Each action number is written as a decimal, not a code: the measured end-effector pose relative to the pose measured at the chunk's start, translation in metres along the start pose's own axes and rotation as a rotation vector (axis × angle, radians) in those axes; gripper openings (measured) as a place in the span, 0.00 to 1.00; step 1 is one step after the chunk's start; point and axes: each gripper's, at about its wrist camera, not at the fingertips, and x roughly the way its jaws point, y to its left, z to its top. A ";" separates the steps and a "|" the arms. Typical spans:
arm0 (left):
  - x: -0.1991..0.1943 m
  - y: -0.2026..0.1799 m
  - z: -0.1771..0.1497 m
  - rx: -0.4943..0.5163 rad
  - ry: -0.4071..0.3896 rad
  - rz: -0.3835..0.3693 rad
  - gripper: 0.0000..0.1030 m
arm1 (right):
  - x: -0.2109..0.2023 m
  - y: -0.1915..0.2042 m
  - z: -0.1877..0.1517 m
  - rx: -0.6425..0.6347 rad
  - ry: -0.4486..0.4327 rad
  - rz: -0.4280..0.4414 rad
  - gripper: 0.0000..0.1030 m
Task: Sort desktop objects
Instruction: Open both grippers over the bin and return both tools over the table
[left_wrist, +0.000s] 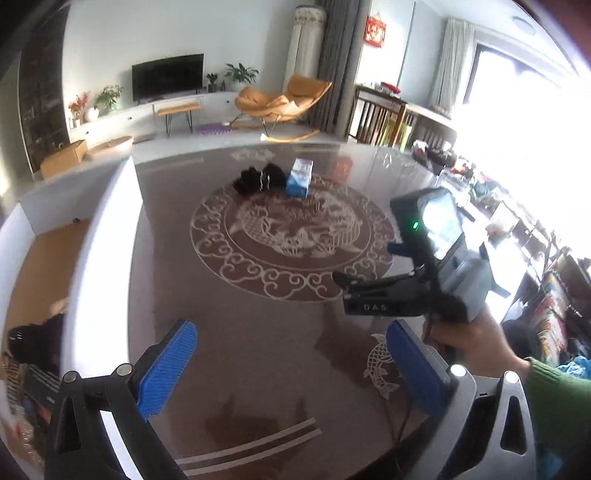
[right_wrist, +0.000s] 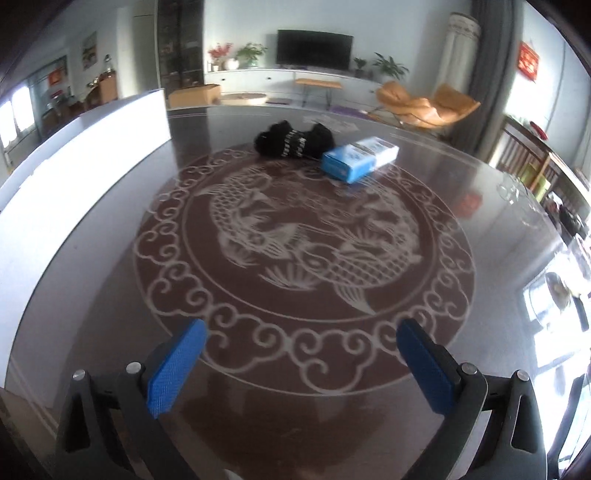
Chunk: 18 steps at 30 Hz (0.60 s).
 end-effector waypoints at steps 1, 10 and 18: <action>0.019 -0.004 -0.004 0.010 0.018 0.027 1.00 | 0.003 -0.006 -0.002 0.021 0.006 -0.007 1.00; 0.128 0.041 0.005 -0.086 0.115 0.176 1.00 | 0.009 -0.007 -0.009 0.115 0.046 -0.010 1.00; 0.177 0.050 0.034 -0.074 0.108 0.211 1.00 | 0.012 -0.008 -0.010 0.117 0.041 -0.009 1.00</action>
